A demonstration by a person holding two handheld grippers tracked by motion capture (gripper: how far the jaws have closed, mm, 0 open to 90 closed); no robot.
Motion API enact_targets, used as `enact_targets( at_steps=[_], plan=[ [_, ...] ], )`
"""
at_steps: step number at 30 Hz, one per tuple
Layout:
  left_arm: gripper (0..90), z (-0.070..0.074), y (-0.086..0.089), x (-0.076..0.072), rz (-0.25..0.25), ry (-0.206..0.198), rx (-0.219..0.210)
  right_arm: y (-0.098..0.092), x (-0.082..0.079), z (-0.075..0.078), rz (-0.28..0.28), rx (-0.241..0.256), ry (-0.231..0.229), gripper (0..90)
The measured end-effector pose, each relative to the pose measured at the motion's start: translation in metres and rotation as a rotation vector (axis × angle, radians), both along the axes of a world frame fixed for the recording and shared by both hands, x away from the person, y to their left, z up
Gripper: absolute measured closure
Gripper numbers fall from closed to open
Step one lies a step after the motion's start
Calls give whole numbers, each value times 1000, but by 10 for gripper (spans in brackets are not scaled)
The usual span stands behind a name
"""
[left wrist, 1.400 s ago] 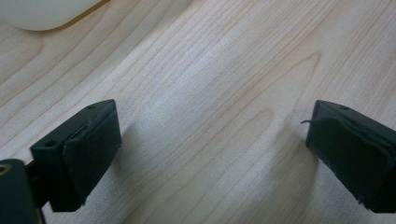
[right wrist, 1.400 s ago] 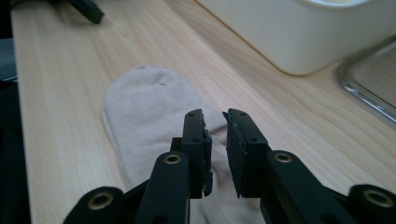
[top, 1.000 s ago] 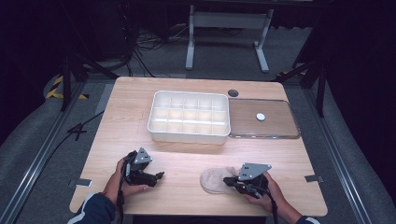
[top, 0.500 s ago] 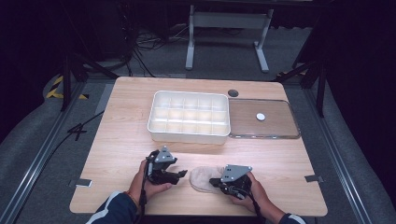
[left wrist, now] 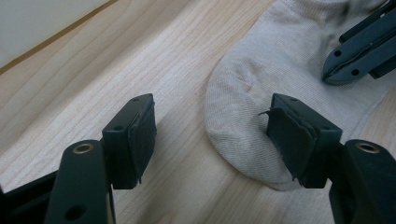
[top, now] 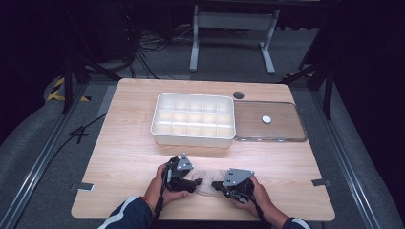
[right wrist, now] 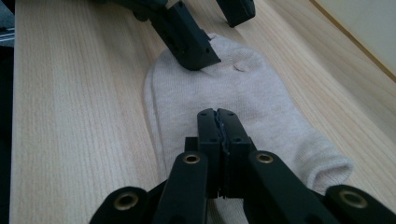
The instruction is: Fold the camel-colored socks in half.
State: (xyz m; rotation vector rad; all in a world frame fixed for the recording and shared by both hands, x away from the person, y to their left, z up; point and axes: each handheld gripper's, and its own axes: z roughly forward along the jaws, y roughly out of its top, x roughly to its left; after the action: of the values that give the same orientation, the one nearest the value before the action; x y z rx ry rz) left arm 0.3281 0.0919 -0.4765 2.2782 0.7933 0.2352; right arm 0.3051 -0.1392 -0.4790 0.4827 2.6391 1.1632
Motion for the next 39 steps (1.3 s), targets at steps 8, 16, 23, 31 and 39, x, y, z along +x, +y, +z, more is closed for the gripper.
enact_targets(
  at_steps=[8, 16, 23, 31, 39],
  plan=[
    [466, 4, -4, -3, -26, 22, 26, 1, -1, 0, 6, -13, -20, 890],
    [700, 8, -7, -2, -51, 69, 29, 1, 0, -1, 6, -3, -30, 891],
    [803, 7, -3, 0, -53, 78, 4, 6, 5, -1, 0, -13, -30, 891],
    [814, 19, 6, 0, -64, 55, -108, 9, 9, 0, 2, -18, -26, 892],
    [816, 24, -1, 0, -88, 21, -149, 13, 21, 4, -9, -20, 46, 892]
  ],
)
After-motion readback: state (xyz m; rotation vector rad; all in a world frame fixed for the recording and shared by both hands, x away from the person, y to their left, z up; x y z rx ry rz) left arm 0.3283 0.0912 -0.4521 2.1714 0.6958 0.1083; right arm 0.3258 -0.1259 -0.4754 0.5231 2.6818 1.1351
